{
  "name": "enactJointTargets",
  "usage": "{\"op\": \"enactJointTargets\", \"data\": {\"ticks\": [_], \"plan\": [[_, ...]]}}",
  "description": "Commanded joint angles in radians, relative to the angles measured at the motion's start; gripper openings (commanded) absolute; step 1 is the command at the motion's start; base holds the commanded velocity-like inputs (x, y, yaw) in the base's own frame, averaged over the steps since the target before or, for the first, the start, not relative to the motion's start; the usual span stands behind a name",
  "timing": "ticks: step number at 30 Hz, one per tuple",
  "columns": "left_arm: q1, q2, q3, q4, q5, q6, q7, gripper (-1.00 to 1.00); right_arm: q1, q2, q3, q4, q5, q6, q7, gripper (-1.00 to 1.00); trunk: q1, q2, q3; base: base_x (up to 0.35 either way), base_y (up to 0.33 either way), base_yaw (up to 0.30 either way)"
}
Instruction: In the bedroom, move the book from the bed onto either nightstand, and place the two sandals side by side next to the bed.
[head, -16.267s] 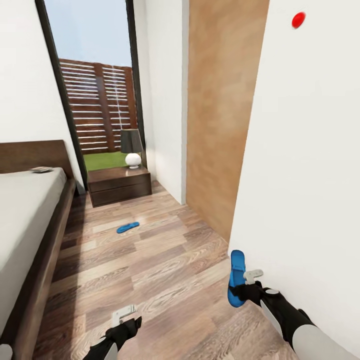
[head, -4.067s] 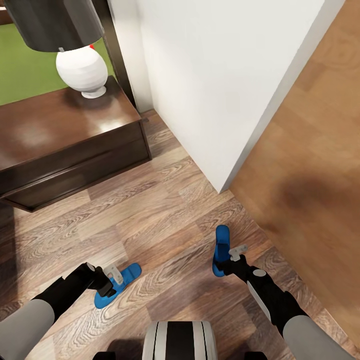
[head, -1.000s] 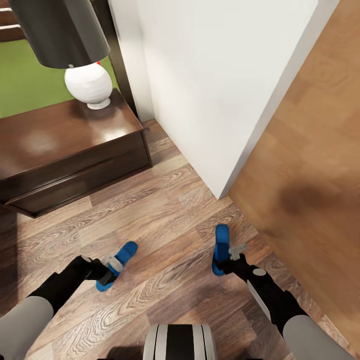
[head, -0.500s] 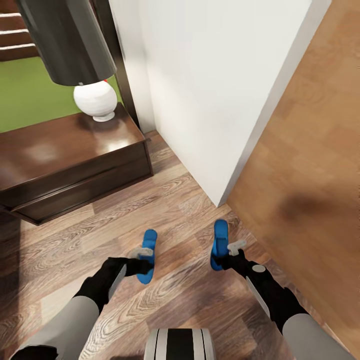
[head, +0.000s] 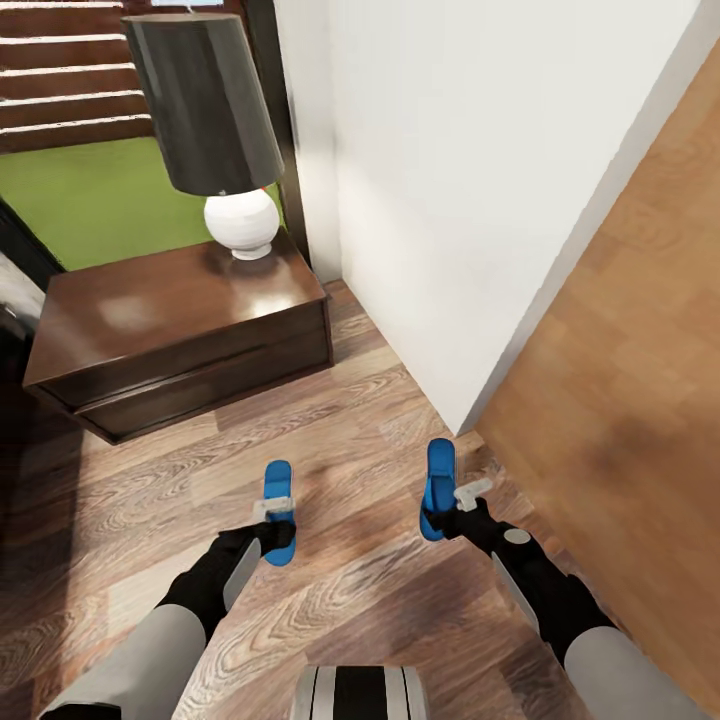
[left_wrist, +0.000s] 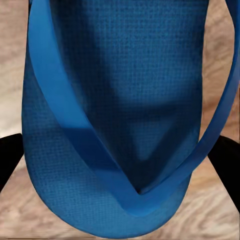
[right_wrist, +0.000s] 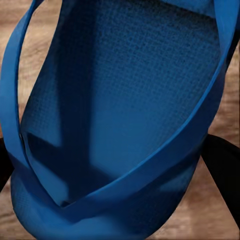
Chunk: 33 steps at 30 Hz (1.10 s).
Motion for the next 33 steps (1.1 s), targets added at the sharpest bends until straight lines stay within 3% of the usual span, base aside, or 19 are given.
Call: {"op": "enactJointTargets", "data": {"ticks": [1, 10, 18, 20, 23, 33], "plan": [[0.000, -0.001, 0.000, 0.002, 0.000, -0.001, 0.000, -1.00, 0.000, 0.000, 0.000, 0.001, 0.000, 0.000, 0.000, -1.00, 0.000, 0.000, 0.004, 0.000, 0.000, 0.264], [0.000, 0.000, 0.000, 0.005, 0.001, -0.001, 0.005, -1.00, 0.000, 0.005, 0.000, -0.004, 0.001, 0.001, -0.002, -1.00, -0.004, 0.002, 0.039, -0.002, -0.002, 0.273], [0.000, 0.035, 0.007, 0.034, 0.004, -0.007, 0.000, -1.00, 0.000, 0.004, -0.002, -0.004, 0.001, 0.000, -0.001, -1.00, -0.008, 0.004, 0.070, -0.177, -0.169, 0.282], [0.000, 0.059, 0.009, 0.045, 0.008, -0.038, -0.007, -1.00, 0.000, 0.004, -0.003, -0.005, 0.001, 0.000, -0.002, -1.00, -0.009, 0.005, 0.077, -0.060, -0.060, 0.282], [0.000, 0.074, 0.010, 0.080, 0.011, -0.109, -0.037, -1.00, 0.000, 0.004, -0.002, -0.001, 0.000, 0.000, -0.002, -1.00, -0.010, 0.005, 0.089, -0.021, -0.020, 0.282], [0.000, 0.078, 0.009, 0.120, 0.006, -0.147, -0.058, -1.00, 0.000, 0.012, 0.001, 0.003, 0.000, 0.001, -0.001, -1.00, -0.015, 0.008, 0.128, 0.117, -0.056, 0.282]]}}
